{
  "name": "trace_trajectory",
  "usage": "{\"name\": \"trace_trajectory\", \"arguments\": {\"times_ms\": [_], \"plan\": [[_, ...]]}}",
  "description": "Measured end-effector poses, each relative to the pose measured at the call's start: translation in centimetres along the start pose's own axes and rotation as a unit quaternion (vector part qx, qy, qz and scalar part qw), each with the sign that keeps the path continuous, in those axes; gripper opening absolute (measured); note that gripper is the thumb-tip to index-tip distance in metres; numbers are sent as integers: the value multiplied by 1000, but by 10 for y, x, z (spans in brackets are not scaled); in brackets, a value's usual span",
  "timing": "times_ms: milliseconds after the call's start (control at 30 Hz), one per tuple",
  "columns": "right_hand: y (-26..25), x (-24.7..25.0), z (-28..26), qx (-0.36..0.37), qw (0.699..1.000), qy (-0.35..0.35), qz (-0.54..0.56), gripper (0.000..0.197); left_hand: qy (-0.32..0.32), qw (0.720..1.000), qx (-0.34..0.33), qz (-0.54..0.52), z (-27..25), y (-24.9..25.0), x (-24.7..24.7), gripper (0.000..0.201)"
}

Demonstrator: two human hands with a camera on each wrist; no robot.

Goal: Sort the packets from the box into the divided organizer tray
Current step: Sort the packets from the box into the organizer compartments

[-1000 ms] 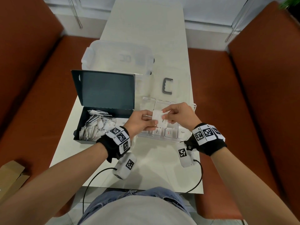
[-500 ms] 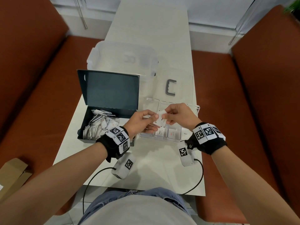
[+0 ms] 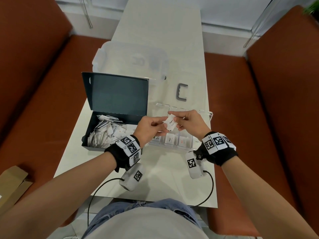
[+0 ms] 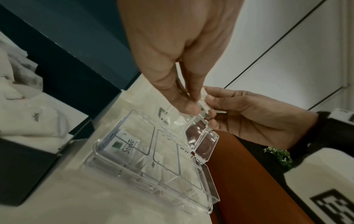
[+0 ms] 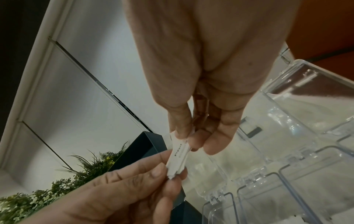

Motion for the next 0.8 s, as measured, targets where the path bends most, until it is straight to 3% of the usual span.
{"name": "trace_trajectory", "arguments": {"times_ms": [233, 367, 600, 800], "plan": [[4, 1, 5, -14, 1000, 11, -8, 22, 4, 1000, -1, -6, 0, -1, 2, 39], [7, 8, 13, -19, 994, 48, -96, 12, 11, 996, 22, 83, 2, -5, 10, 31], [34, -23, 27, -89, 935, -7, -345, 26, 45, 991, 66, 103, -1, -12, 25, 21], [52, -42, 32, -99, 902, 2, -421, 25, 45, 991, 71, 107, -5, -12, 27, 19]]}}
Point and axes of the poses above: each hand's wrist, its own z-axis towards the middle knuckle, its own x-axis out of the back of the hand, y = z × x, the point moved 6 cm from there along z, towards the middle knuckle, and after that the axes turned 8 degrees about -x, right-handed, at the moved point
